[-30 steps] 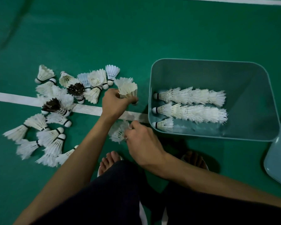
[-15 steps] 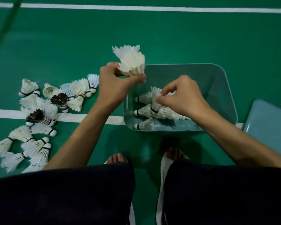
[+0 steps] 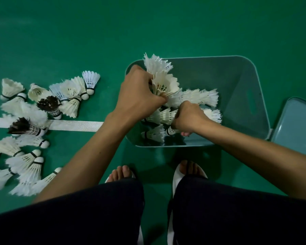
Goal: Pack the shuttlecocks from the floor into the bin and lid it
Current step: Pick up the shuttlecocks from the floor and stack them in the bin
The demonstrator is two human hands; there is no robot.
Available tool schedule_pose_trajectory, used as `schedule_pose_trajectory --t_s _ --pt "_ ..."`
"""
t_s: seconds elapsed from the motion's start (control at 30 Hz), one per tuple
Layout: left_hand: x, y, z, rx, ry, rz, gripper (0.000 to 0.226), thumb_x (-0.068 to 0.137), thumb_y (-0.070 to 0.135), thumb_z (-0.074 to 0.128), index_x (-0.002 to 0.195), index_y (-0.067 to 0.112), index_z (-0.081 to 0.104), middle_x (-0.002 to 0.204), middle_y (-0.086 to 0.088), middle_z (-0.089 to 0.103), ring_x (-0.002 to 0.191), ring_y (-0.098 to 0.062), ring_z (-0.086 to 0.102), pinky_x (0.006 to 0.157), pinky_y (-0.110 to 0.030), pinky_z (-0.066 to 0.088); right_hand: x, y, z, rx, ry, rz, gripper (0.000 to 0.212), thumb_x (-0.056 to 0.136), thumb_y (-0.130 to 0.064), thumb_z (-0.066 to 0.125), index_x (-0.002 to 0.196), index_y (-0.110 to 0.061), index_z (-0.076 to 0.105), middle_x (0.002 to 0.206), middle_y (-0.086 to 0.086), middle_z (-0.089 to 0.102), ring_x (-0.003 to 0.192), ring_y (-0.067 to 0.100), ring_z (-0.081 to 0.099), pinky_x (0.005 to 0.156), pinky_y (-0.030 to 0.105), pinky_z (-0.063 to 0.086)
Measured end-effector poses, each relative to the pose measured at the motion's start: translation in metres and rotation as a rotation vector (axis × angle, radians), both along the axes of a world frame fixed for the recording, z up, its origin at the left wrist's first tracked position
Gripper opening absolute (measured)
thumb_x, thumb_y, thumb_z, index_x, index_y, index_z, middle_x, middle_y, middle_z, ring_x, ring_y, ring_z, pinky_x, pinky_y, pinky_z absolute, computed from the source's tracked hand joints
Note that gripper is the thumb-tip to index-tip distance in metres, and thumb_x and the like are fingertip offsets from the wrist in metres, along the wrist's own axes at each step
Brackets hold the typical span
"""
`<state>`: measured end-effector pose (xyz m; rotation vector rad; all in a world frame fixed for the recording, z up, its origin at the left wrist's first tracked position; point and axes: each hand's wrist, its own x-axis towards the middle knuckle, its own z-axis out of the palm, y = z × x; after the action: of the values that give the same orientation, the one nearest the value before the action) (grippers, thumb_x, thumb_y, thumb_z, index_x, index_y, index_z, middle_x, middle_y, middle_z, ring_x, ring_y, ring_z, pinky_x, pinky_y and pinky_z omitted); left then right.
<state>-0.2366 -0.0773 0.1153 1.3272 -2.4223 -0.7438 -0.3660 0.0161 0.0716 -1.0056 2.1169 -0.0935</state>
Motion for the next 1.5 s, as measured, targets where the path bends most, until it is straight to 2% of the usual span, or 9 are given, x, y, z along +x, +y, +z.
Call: schedule_pose_trajectory --t_s 0.2,0.47,0.73,0.83,0.97,1.1,1.2,1.37,1.5 --pt "0.004 -0.002 0.006 -0.043 0.001 -0.022 0.032 0.067 0.031 0.085 0.082 0.005 0.074 0.105 -0.007 0.056 0.094 -0.019 0.049 0.070 -0.031 0.043 0.010 -0.010 0.004 0.063 -0.081 0.013 0.033 0.085 -0.024 0.071 0.065 -0.010 0.049 0.059 0.008 0.052 0.051 0.023 0.052 0.041 0.022 0.034" --pt "0.007 0.012 0.010 -0.051 0.091 -0.040 0.029 0.066 0.034 0.083 0.084 0.012 0.077 0.104 -0.005 0.056 0.095 -0.017 0.050 0.072 -0.040 0.052 0.030 -0.010 -0.002 0.125 -0.504 -0.326 0.022 0.090 0.001 0.058 0.072 -0.009 0.050 0.047 0.009 0.053 0.023 0.011 0.043 0.033 0.011 0.029" --pt "0.010 0.033 0.008 -0.027 0.052 -0.126 0.029 0.064 0.044 0.080 0.077 0.018 0.076 0.091 -0.004 0.059 0.086 -0.016 0.052 0.057 -0.014 0.032 0.019 -0.018 -0.020 0.433 -0.566 -0.149 0.033 0.100 -0.013 0.058 0.068 -0.013 0.050 0.035 -0.003 0.047 0.024 0.005 0.041 0.030 0.010 0.031" --pt "0.015 0.038 0.010 0.049 0.018 -0.133 0.030 0.063 0.038 0.080 0.070 0.011 0.072 0.076 -0.008 0.064 0.080 -0.024 0.059 0.059 -0.035 0.045 -0.001 -0.016 -0.010 0.517 -0.437 0.060 0.038 0.097 -0.035 0.067 0.068 -0.015 0.051 0.043 -0.004 0.042 0.027 0.005 0.032 0.032 0.011 0.026" --pt "0.017 0.040 0.013 0.208 -0.036 -0.087 0.039 0.059 0.033 0.085 0.075 0.001 0.071 0.074 -0.014 0.073 0.066 -0.028 0.068 0.060 -0.044 0.056 -0.049 -0.004 0.029 0.223 -0.337 -0.024 0.022 0.090 -0.023 0.076 0.083 -0.002 0.071 0.058 0.002 0.055 0.037 0.008 0.037 0.034 0.015 0.029" --pt "0.013 0.045 0.013 0.301 -0.151 -0.096 0.041 0.062 0.030 0.092 0.072 -0.001 0.068 0.069 -0.016 0.068 0.056 -0.017 0.052 0.049 -0.034 0.041 -0.072 0.012 0.065 -0.271 -0.335 -0.211 0.032 0.091 -0.035 0.075 0.088 -0.003 0.077 0.060 -0.002 0.055 0.040 0.008 0.037 0.039 0.019 0.028" --pt "0.009 0.049 0.014 0.353 -0.220 -0.172 0.040 0.062 0.033 0.093 0.062 0.007 0.062 0.057 -0.003 0.059 0.050 -0.014 0.050 0.044 -0.028 0.033 -0.048 0.019 0.081 -0.219 -0.503 -0.105 0.052 0.081 -0.056 0.078 0.083 -0.004 0.076 0.061 -0.001 0.051 0.043 0.010 0.032 0.043 0.021 0.023" --pt "0.005 0.051 0.002 0.334 -0.309 -0.279 0.045 0.061 0.046 0.092 0.064 0.009 0.067 0.065 -0.005 0.066 0.063 -0.020 0.063 0.052 -0.029 0.042 -0.021 0.022 0.072 -0.151 -0.318 0.012 0.054 0.068 -0.048 0.089 0.067 -0.008 0.054 0.054 0.004 0.032 0.051 0.020 0.022 0.048 0.029 0.016" --pt "0.006 0.052 -0.008 0.322 -0.272 -0.307 0.049 0.064 0.052 0.091 0.055 0.014 0.062 0.055 0.003 0.058 0.052 -0.005 0.050 0.051 -0.027 0.033 -0.030 0.019 0.074 -0.001 -0.353 -0.078 0.036 0.079 -0.037 0.086 0.080 -0.006 0.066 0.058 -0.002 0.065 0.039 0.011 0.037 0.039 0.020 0.026"
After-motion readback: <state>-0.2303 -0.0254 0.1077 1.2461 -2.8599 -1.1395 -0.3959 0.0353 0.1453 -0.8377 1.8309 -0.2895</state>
